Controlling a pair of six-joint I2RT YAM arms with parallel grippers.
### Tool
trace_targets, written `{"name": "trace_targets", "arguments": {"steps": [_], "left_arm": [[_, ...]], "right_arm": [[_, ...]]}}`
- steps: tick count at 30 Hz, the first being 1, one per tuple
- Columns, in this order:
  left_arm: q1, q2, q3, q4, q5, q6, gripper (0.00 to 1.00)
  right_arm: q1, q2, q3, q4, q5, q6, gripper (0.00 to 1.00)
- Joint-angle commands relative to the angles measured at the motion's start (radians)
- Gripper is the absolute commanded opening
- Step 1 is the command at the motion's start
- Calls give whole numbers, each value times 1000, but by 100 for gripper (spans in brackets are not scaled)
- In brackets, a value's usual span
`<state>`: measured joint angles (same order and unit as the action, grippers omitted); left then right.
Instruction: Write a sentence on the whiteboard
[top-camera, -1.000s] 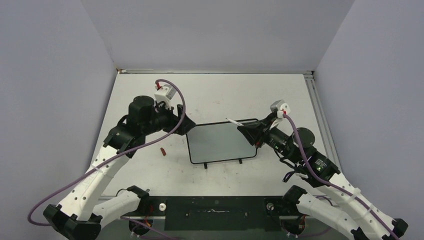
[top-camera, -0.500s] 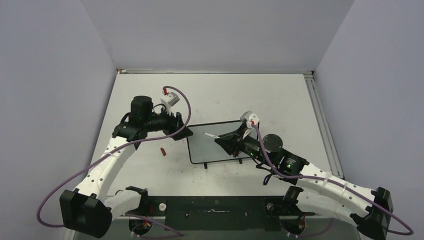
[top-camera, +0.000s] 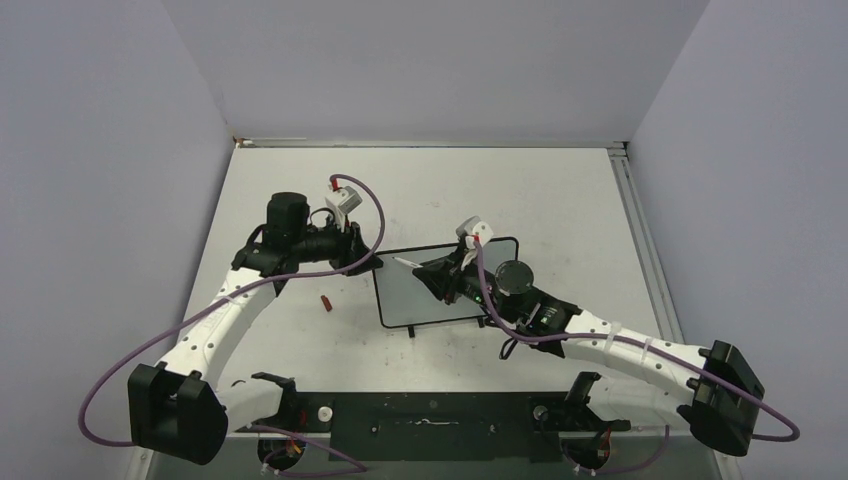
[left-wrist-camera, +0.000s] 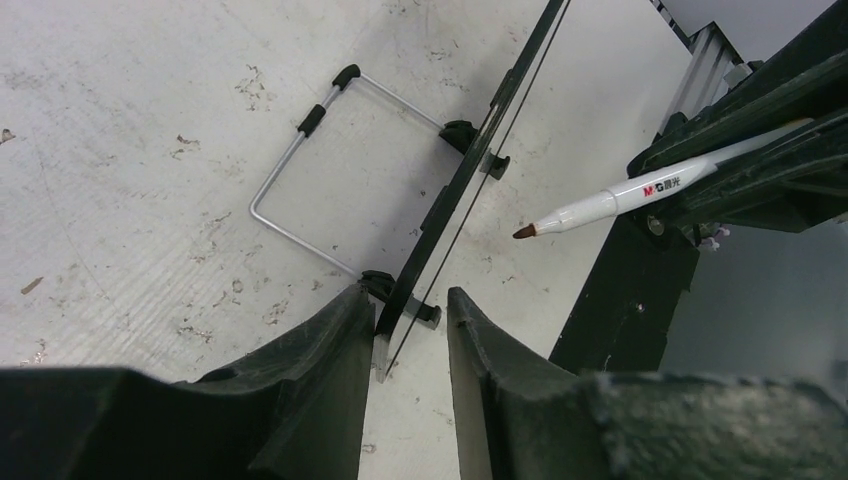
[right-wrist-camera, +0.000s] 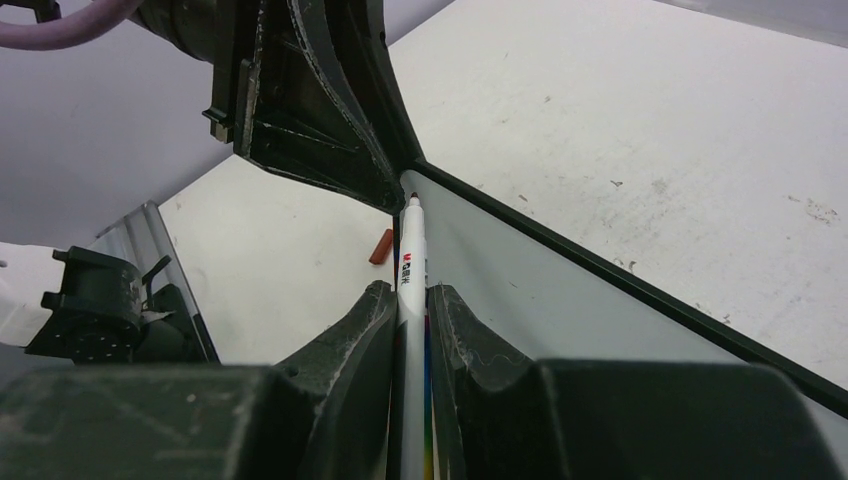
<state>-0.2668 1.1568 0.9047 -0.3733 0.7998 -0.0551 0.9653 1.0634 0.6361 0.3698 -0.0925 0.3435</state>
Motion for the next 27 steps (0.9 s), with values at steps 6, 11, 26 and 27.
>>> {"name": "trace_targets", "arguments": {"steps": [6, 11, 26, 27], "left_arm": [[4, -8, -1, 13, -54, 35, 27], [5, -10, -4, 10, -73, 35, 25], [9, -6, -7, 17, -61, 34, 5], [9, -5, -8, 17, -61, 35, 5]], "right_arm": [[25, 58, 11, 116, 38, -46, 5], [36, 82, 15, 128, 44, -52, 5], [57, 131, 35, 155, 86, -79, 5], [59, 135, 36, 160, 87, -80, 5]]}}
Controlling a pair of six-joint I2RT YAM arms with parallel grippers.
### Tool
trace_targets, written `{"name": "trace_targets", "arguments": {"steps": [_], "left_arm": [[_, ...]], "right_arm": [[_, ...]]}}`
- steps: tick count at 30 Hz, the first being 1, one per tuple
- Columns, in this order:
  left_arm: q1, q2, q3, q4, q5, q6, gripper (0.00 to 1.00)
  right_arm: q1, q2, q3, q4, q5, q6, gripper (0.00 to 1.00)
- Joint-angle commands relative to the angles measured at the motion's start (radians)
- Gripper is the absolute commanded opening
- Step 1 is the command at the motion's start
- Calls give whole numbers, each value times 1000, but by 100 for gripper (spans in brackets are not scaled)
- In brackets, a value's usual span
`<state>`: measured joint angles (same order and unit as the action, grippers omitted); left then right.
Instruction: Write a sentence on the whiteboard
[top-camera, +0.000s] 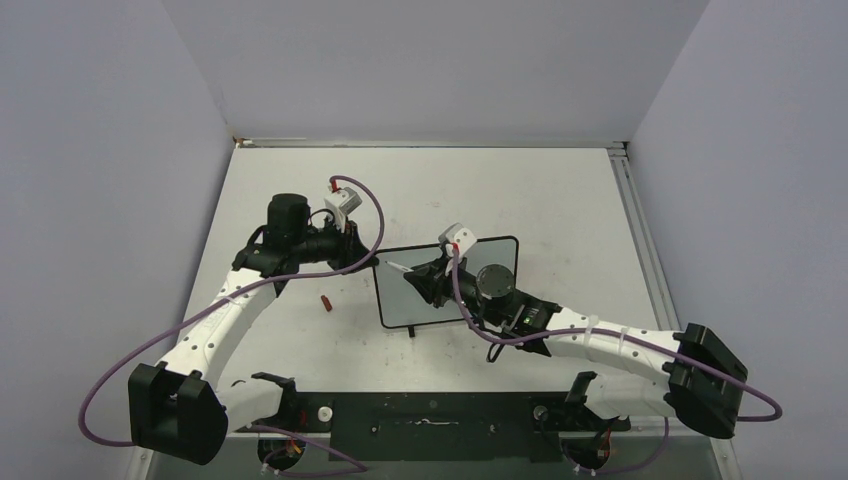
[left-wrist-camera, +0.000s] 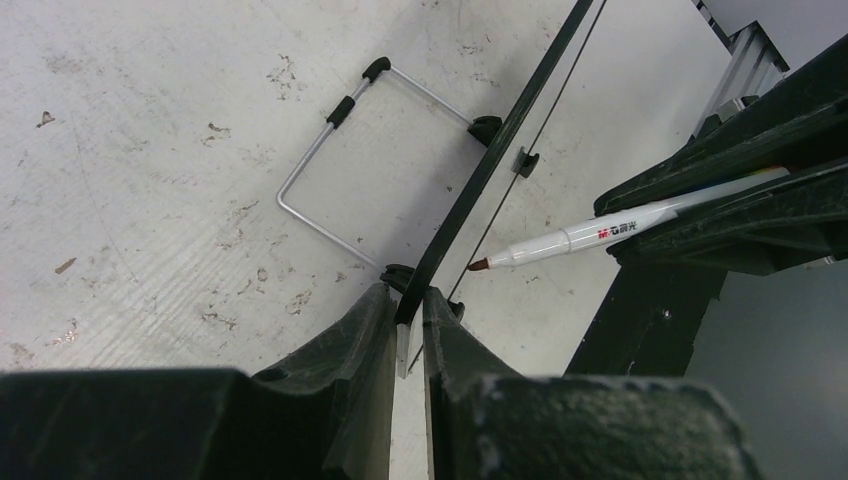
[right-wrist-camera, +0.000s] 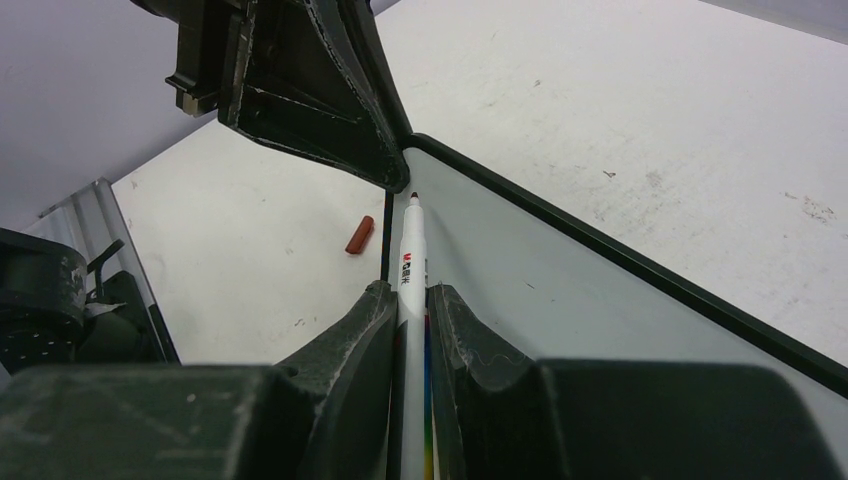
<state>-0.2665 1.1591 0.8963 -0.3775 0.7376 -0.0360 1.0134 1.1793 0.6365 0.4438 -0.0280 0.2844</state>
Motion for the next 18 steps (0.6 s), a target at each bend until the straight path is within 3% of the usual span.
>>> {"name": "trace_targets", "arguments": {"steps": [1, 18], "left_arm": [[9, -7, 1, 19, 0, 15, 3], [13, -11, -4, -9, -39, 58, 0]], "right_arm": [[10, 22, 36, 91, 23, -21, 5], [16, 58, 48, 133, 38, -30, 5]]}}
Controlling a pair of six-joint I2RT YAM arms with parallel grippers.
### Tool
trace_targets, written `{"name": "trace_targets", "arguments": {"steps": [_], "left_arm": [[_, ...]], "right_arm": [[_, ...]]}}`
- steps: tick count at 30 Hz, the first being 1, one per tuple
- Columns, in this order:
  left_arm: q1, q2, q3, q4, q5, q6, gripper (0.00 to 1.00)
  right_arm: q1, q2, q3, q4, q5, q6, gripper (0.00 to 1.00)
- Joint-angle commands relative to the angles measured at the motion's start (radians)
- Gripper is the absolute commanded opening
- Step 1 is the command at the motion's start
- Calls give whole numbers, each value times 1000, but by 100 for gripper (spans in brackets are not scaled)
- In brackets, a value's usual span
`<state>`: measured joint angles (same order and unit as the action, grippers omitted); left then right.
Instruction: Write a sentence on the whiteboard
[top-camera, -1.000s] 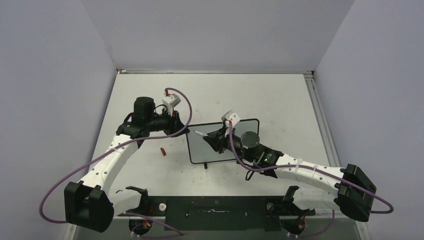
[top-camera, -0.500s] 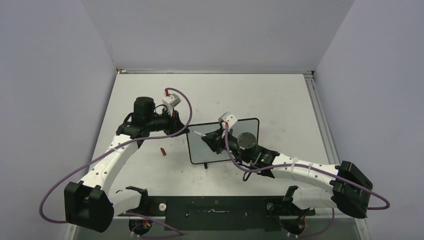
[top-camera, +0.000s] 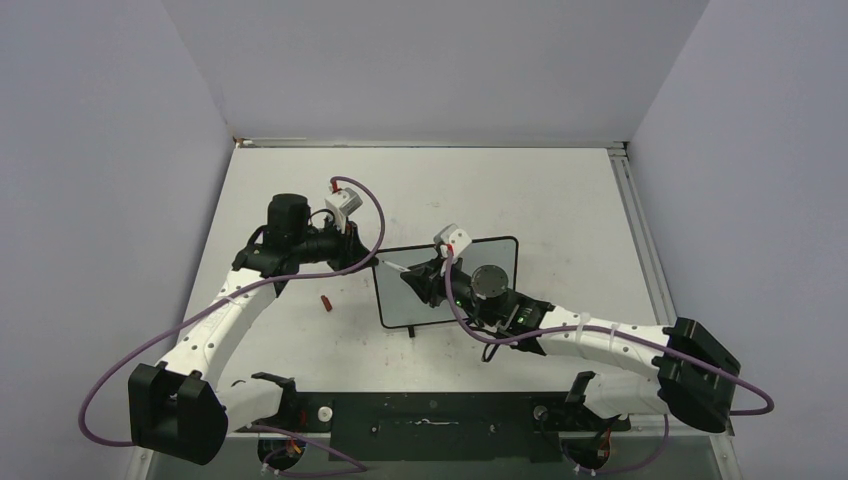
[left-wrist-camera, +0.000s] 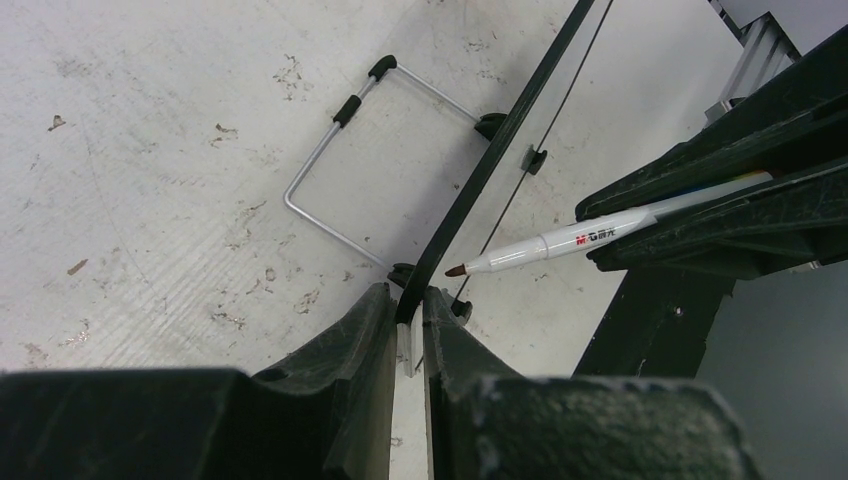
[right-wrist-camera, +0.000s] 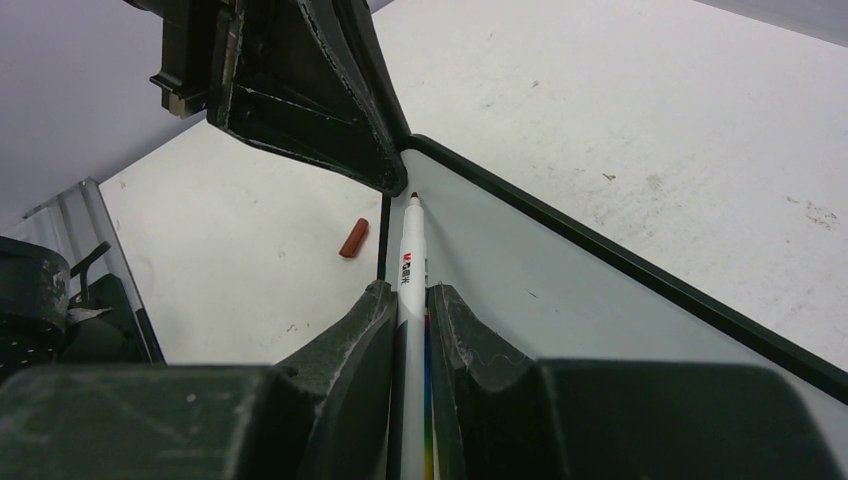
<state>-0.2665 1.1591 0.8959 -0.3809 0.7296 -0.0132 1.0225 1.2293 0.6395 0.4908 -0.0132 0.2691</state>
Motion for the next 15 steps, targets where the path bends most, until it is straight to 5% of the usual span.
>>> {"name": "trace_targets", "arguments": {"steps": [1, 15], "left_arm": [[13, -11, -3, -6, -30, 36, 0], [16, -14, -6, -8, -23, 41, 0]], "right_arm": [[7, 7, 44, 90, 38, -15, 5], [7, 34, 40, 125, 59, -17, 5]]}}
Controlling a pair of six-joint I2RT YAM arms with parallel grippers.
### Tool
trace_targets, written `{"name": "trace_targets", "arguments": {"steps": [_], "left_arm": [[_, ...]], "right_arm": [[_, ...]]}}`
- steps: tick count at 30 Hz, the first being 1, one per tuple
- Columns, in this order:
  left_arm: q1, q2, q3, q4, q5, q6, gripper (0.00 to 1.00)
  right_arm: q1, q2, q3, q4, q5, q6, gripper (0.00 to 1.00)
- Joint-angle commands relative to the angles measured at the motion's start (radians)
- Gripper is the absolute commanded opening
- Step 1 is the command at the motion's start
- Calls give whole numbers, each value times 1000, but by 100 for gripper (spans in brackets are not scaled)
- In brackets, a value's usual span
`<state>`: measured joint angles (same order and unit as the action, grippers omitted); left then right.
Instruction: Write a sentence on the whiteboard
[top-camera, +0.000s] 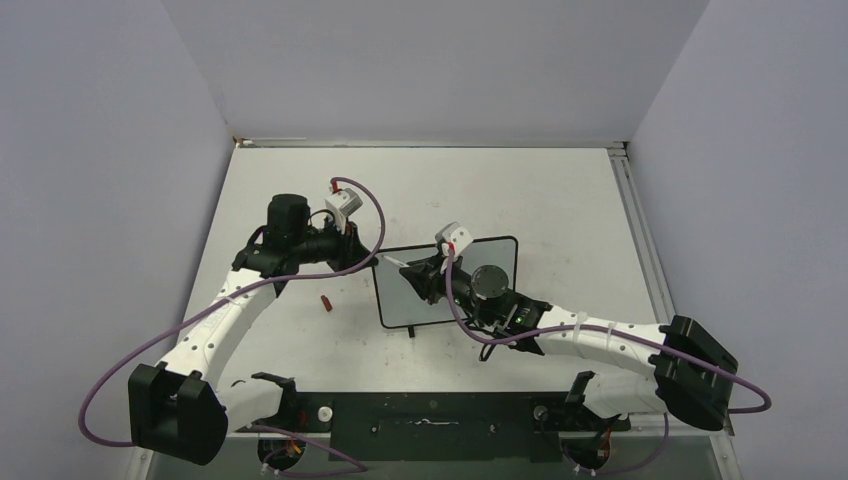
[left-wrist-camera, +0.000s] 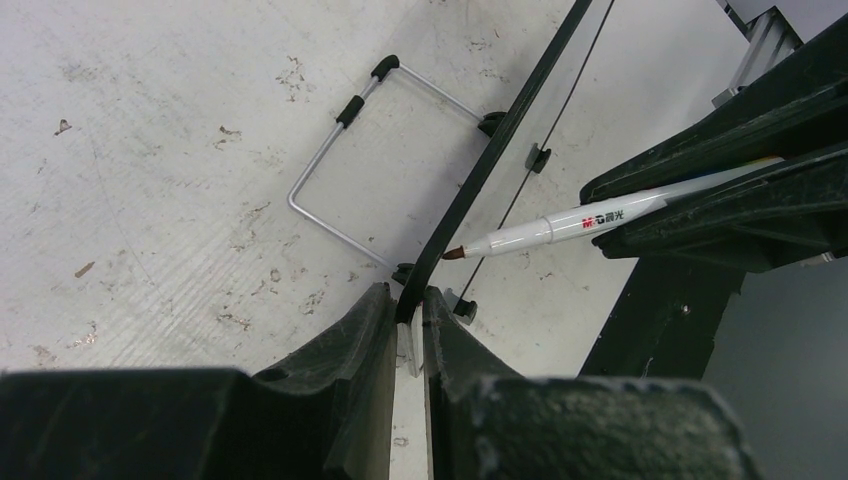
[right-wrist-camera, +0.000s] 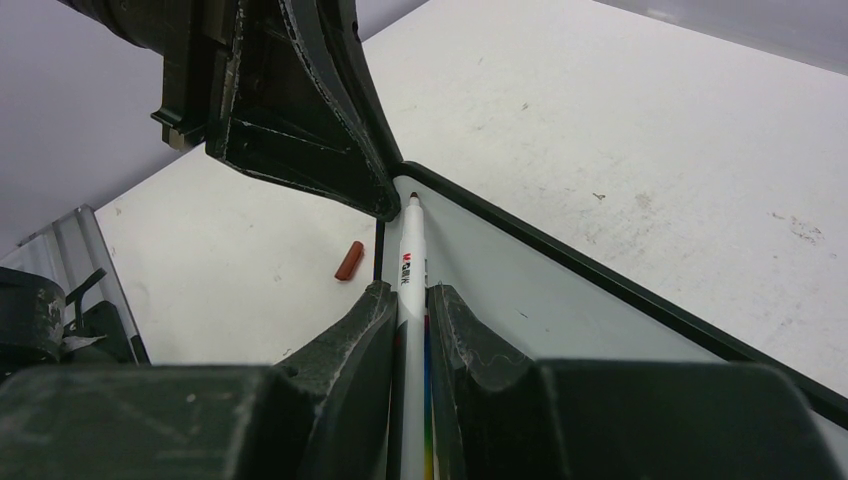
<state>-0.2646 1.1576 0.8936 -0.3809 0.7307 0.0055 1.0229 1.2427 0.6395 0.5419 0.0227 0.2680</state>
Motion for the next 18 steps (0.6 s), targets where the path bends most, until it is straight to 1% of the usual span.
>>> {"name": "trace_targets", "arguments": {"steps": [1, 18], "left_arm": [[14, -12, -4, -8, -25, 22, 0], [20, -20, -2, -8, -22, 22, 0]], "right_arm": [[6, 20, 39, 72, 25, -15, 5], [18, 2, -21, 30, 67, 10, 5]]}}
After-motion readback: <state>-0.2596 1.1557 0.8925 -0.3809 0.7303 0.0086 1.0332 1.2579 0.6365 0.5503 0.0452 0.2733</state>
